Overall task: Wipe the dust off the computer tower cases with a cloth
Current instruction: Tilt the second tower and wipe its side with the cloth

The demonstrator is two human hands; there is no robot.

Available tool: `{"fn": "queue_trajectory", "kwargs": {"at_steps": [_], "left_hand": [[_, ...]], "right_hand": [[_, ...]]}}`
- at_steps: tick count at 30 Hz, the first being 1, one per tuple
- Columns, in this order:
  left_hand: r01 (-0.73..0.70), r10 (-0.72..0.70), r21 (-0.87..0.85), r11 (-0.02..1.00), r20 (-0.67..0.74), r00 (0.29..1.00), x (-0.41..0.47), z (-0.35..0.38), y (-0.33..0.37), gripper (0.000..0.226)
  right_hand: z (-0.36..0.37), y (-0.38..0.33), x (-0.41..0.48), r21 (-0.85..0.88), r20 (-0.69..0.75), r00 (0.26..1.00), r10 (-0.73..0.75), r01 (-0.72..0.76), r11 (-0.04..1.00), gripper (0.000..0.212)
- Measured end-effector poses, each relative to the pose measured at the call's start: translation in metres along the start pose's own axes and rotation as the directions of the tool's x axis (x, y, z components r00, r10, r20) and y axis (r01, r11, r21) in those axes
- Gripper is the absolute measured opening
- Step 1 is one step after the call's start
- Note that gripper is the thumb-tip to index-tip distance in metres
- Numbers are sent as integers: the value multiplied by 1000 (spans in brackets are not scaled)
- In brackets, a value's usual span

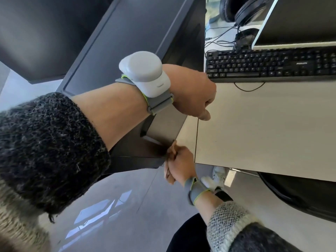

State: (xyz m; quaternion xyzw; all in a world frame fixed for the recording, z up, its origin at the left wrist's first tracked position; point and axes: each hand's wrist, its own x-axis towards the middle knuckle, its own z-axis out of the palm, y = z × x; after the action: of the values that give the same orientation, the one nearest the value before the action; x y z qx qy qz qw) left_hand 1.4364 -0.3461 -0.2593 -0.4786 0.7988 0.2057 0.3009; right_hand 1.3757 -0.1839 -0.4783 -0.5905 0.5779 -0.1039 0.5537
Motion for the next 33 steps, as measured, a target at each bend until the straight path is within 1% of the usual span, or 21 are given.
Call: {"fn": "queue_trajectory", "kwargs": {"at_steps": [2, 3, 4, 5, 8, 10, 12, 13, 14, 16, 17, 19, 20, 21, 22, 23, 24, 25, 26, 30, 33], "left_hand": [[1, -1, -4, 1000, 5, 1000, 1, 0, -1, 39], [-3, 3, -5, 1000, 7, 1000, 1, 0, -1, 39], [-7, 7, -4, 1000, 7, 1000, 1, 0, -2, 39], [-9, 9, 1, 1000, 6, 1000, 1, 0, -2, 39], [-8, 8, 6, 1000, -1, 1000, 0, 0, -3, 39], [-9, 9, -3, 1000, -7, 1000, 1, -1, -5, 37], [-12, 12, -6, 1000, -13, 1000, 1, -1, -6, 36], [-13, 13, -7, 1000, -17, 1000, 1, 0, -6, 36], [-15, 15, -8, 1000, -22, 1000, 2, 1, -6, 37], [-16, 15, -15, 1000, -34, 999, 2, 1, -6, 37], [-15, 14, -17, 1000, -39, 999, 2, 1, -6, 37], [-11, 10, -20, 1000, -49, 999, 1, -1, -5, 37], [-5, 4, -16, 1000, -53, 999, 0, -2, -4, 37], [0, -1, -15, 1000, -51, 999, -1, -3, -3, 38], [6, -7, -13, 1000, -46, 999, -3, -3, -2, 39], [10, -11, -16, 1000, -47, 999, -6, -3, -2, 39], [13, -14, -21, 1000, -50, 999, -8, -2, -2, 39], [9, -10, -30, 1000, -57, 998, -11, -2, -1, 39], [5, -7, -42, 999, -63, 998, -16, -3, 1, 39], [-9, 7, -57, 998, -35, 999, -40, -16, 14, 41], [-51, 36, -102, 993, -151, 988, -69, -29, 27, 37]], "right_hand": [[4, 8, -15, -76, 210, 976, -65, 83, 994, 25], [4, 16, -19, -71, 290, 952, -98, 123, 990, 26], [-2, 18, -24, -58, 325, 938, -121, 148, 987, 26], [-9, 23, -20, -69, 304, 945, -119, 147, 987, 24], [-39, 18, 20, -95, 60, 996, -73, 78, 992, 19], [-56, 10, 55, -93, -96, 994, -50, 41, 995, 20], [-62, -5, 73, -144, -165, 981, -100, 76, 987, 25], [-56, -11, 74, -150, -152, 982, -112, 89, 985, 27], [-49, -16, 66, -149, -121, 986, -117, 98, 984, 26], [-33, -15, 45, -95, -52, 996, -78, 73, 993, 21], [-28, -12, 34, -45, -2, 999, -38, 38, 998, 23], [-25, -2, 14, -21, 130, 991, 18, -15, 1000, 23], [-31, -2, 4, -42, 215, 976, 22, -13, 999, 25], [-36, -2, -1, -57, 305, 952, 11, 7, 998, 31], [-45, -6, -7, -79, 370, 929, -7, 39, 996, 39], [-53, -10, -10, -87, 409, 913, -21, 62, 994, 41], [-61, -14, -11, -85, 406, 913, -27, 67, 994, 36], [-71, -17, -11, -65, 376, 926, -40, 69, 995, 26], [-82, -20, -13, -42, 337, 940, -54, 72, 996, 22], [-129, -39, -19, -26, 155, 984, -93, 98, 995, 25], [-151, -68, -30, 1, 8, 985, -171, 171, 985, 21]]}}
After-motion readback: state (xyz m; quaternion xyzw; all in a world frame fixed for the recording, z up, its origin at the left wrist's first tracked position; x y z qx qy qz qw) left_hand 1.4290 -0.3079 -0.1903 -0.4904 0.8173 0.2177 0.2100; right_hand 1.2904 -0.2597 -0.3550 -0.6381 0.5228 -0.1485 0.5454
